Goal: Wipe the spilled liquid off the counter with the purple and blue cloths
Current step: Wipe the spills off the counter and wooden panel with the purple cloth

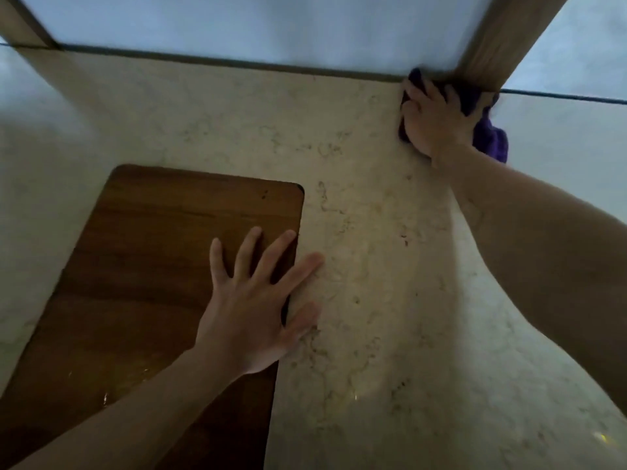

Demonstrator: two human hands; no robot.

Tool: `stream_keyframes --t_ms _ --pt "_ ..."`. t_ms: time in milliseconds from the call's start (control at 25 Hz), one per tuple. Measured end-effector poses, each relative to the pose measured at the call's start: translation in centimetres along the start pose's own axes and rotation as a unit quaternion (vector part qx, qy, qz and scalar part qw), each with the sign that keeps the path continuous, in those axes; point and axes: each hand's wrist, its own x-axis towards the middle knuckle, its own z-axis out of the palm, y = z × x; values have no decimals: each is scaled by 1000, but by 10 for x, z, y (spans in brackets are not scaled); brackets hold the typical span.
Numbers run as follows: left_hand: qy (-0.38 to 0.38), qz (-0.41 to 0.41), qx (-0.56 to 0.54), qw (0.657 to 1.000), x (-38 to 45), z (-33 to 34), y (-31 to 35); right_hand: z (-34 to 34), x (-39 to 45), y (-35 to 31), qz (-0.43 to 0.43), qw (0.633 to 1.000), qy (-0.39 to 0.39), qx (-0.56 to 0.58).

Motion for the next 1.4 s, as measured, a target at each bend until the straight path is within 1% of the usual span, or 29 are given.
stream_keyframes --t_ms 120,200,280,400,480,520,600,680,720,800,880,1000,1040,1120,1200,1320,1360,1400 --pt "8 -3 -20 1000 3 -1 -2 7 6 -6 -69 997 -1 -31" --pt "10 -3 -23 1000 3 0 -3 16 -17 -9 -115 992 -3 -43" --pt "16 -4 -29 999 4 0 -4 21 -60 -16 -135 990 -9 -42" --pt "2 -11 -35 999 8 3 -8 24 -169 -18 -148 988 -36 -32" --pt "-1 -24 -37 999 9 4 -8 33 -268 -12 -170 985 -30 -27" --pt "-2 -16 -34 999 9 3 -7 36 -323 -9 -167 985 -19 -28" --pt "-9 3 -29 1000 14 0 -8 43 -426 -6 -131 990 -13 -40" --pt "-18 9 -26 999 10 -1 -10 51 -518 -5 -55 997 -17 -54" --pt "-18 14 -26 999 8 0 -10 55 -557 -6 -13 998 -6 -54" --pt "-13 24 -33 999 6 2 -8 65 -620 -21 57 997 28 -49" --pt "-12 22 -44 999 5 1 -7 80 -656 -52 86 994 47 -55" --pt "-11 -2 -91 996 2 -5 -2 103 -663 -99 47 995 52 -68" --pt "-4 -6 -111 994 1 -7 -2 107 -653 -109 38 996 47 -69" --pt "31 -15 -166 986 -2 -10 -3 108 -619 -118 50 996 43 -59" --pt "84 -35 -244 965 -7 -14 -9 102 -562 -120 68 996 39 -47" --pt "157 -79 -376 910 -11 -19 -11 91 -458 -118 60 996 46 -37" --pt "168 -91 -395 899 -11 -19 -12 87 -421 -116 48 997 48 -36" --pt "172 -94 -396 897 -13 -18 -12 84 -386 -113 37 998 47 -34"
